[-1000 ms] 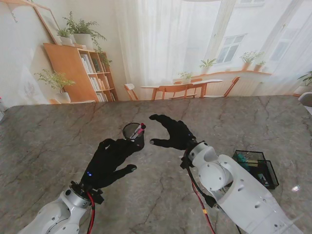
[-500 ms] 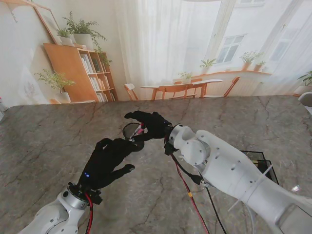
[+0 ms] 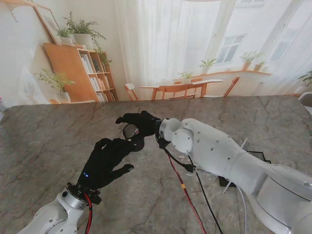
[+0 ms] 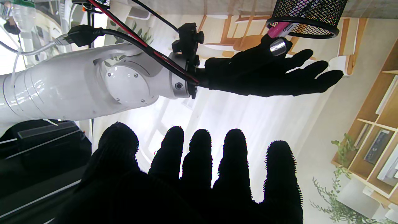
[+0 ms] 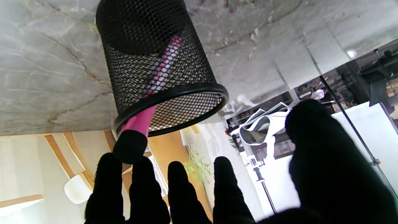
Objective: Organize desk stationery
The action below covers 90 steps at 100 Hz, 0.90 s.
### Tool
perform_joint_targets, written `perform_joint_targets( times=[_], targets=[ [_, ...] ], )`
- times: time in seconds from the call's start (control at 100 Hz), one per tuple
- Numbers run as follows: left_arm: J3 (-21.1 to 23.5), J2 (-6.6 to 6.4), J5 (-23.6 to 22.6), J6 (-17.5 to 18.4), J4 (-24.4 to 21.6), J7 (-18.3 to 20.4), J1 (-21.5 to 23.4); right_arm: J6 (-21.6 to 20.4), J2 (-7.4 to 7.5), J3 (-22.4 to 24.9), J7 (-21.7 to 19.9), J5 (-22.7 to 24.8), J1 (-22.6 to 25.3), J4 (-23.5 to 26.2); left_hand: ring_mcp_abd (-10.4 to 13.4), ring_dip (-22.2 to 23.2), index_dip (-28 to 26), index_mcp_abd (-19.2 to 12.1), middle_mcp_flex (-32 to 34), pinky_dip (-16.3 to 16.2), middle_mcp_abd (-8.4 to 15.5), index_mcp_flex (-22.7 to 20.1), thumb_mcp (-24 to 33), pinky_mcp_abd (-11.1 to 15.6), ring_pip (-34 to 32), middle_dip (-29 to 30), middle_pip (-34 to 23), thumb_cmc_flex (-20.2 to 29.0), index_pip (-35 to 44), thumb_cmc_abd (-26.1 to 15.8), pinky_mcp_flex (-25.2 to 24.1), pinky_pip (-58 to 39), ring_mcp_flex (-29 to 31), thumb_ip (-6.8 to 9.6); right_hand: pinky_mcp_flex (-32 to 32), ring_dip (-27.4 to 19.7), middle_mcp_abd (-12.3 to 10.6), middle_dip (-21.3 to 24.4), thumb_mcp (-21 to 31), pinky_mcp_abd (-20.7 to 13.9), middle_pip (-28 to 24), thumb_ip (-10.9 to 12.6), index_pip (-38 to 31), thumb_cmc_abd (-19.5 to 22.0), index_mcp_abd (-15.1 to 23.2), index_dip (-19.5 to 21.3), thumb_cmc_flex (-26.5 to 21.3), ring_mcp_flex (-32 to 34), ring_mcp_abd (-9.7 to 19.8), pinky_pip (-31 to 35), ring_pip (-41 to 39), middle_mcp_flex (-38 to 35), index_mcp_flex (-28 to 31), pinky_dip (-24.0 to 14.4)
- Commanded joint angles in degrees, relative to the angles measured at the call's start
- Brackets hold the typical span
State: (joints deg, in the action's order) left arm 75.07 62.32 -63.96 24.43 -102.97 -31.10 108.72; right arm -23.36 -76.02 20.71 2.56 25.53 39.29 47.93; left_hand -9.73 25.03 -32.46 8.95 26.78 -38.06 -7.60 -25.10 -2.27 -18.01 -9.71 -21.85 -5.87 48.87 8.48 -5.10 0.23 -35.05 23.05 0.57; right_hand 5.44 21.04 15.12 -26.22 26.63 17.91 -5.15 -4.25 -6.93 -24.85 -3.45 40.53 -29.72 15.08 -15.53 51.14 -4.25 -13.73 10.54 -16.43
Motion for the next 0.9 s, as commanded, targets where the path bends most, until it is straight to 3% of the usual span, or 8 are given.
perform_joint_targets(
  times=[0.0,0.33,0.6,0.81,0.89],
  targets=[
    [0.0,0.11,0.1,-0.2,-0.2,0.0,0.3,-0.4,-1.15,-0.5,0.2,1.2,-1.2,-1.0,1.2,0.6,-0.9,-1.3,0.3,-1.2,1.2,-0.7,-0.7,-0.3,-0.3,-0.6,0.2,1.2,0.3,-3.8,-0.2,0.2,0.4,-4.1,1.6,0.6,1.2,-0.3,1.8,1.6,0.1,1.5,-0.6,-0.9,-1.0,1.4,-0.3,-1.4,-1.4,-0.3,0.9,0.9,0.7,1.3],
    [0.1,0.11,0.3,-0.2,-0.1,0.5,0.2,-3.9,-5.1,-5.1,0.5,1.4,-4.4,-9.3,1.1,0.6,-0.9,-1.3,0.4,-1.2,1.2,-0.8,-0.7,-0.3,-0.3,-0.6,0.2,1.3,0.3,-3.8,-0.3,0.2,0.3,-4.1,1.5,1.1,1.9,-0.9,2.1,2.7,-0.1,1.4,-1.0,-1.5,-1.4,1.1,-0.2,-0.7,-2.2,0.9,0.7,0.3,1.7,1.9],
    [0.0,0.11,0.5,-0.2,0.1,0.9,0.0,-7.5,-9.33,-8.6,2.1,2.0,-6.8,-17.9,1.0,0.6,-0.9,-1.3,0.5,-1.2,1.1,-0.9,-0.7,-0.3,-0.3,-0.6,0.1,1.2,0.4,-3.8,-0.2,0.2,0.4,-4.11,-1.7,2.9,2.6,-2.3,2.2,3.0,-0.9,1.5,-2.0,-2.9,-1.5,1.1,-2.5,2.0,-2.9,9.1,-0.5,-0.6,2.3,0.0],
    [0.0,0.11,0.6,-0.3,0.2,1.1,-0.1,-11.0,-12.72,-10.7,3.7,2.1,-8.0,-25.0,1.1,0.6,-0.9,-1.3,0.4,-1.2,1.2,-0.8,-0.7,-0.2,-0.3,-0.6,0.2,1.3,0.3,-3.8,-0.2,0.2,0.3,-4.1,-9.8,6.1,2.4,-4.6,1.6,-0.1,-3.5,1.7,-4.2,-4.3,-0.8,1.9,-6.1,7.8,-2.5,19.2,-3.4,-4.3,4.1,-5.7],
    [0.0,0.11,0.6,-0.3,0.3,1.2,-0.2,-12.4,-13.88,-11.6,5.4,2.5,-8.4,-27.7,1.2,0.7,-0.9,-1.3,0.5,-1.3,1.1,-0.8,-0.7,-0.2,-0.4,-0.6,0.1,1.2,0.3,-3.8,-0.2,0.1,0.4,-4.11,-15.2,10.4,1.6,-6.7,0.9,-3.8,-6.3,2.0,-6.6,-5.0,-0.5,2.5,-8.9,8.2,-0.3,22.6,-14.1,-8.0,6.5,-9.2]
  ],
)
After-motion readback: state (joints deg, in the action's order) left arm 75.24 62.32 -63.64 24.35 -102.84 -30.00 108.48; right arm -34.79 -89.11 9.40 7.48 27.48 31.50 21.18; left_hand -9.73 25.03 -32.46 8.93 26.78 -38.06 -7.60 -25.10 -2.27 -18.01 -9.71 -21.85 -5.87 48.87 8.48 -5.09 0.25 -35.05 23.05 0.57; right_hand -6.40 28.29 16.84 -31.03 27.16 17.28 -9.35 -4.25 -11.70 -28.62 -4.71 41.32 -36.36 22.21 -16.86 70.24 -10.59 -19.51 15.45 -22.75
